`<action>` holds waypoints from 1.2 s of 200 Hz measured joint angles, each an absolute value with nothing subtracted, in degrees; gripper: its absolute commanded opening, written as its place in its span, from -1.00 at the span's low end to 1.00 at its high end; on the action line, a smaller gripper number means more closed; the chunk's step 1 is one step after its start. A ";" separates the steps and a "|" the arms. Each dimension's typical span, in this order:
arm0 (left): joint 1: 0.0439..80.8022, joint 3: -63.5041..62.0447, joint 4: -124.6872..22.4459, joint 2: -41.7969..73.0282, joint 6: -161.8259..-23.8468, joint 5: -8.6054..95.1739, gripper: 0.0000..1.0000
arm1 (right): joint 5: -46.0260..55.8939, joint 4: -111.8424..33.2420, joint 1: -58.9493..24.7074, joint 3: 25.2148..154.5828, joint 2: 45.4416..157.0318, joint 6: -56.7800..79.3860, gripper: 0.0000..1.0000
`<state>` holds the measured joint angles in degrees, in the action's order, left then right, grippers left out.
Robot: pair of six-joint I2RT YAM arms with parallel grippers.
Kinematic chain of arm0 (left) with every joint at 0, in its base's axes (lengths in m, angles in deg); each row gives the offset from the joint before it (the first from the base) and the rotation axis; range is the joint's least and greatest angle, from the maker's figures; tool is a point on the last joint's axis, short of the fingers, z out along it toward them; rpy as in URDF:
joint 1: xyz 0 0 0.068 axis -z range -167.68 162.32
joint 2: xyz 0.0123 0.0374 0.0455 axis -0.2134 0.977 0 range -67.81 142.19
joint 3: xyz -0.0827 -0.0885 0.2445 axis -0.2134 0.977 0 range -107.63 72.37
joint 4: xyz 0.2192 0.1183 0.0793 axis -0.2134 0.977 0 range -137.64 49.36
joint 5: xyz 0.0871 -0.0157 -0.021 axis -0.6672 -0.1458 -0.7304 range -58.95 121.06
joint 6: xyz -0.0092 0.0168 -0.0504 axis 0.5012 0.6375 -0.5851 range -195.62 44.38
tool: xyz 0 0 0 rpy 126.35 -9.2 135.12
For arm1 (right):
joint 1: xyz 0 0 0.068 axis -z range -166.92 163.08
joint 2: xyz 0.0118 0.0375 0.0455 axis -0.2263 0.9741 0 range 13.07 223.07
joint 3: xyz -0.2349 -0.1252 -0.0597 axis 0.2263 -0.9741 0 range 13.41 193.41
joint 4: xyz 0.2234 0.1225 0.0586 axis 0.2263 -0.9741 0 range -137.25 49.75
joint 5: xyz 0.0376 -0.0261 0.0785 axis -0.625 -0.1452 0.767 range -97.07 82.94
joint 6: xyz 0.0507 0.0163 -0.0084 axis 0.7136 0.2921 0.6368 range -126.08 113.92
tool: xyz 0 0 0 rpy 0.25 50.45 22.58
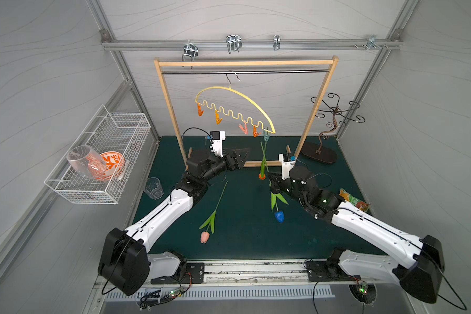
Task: Dry the flowers on a clothes hanger
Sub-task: Open the clamp at the hanger.
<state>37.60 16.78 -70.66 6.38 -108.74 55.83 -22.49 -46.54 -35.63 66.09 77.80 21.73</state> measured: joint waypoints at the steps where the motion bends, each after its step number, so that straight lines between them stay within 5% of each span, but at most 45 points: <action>1: 37.60 16.69 -70.66 6.47 -108.70 55.85 0.83 | -22.44 -46.54 -35.61 66.12 77.80 21.73 -1.00; 240: 41.65 -2.93 -62.40 22.47 -87.67 49.80 0.21 | -16.12 -46.12 -29.14 69.74 82.02 21.40 -1.00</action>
<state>41.65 -2.93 -62.40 22.47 -87.67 49.80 -16.12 -46.12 -29.14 69.74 82.02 21.40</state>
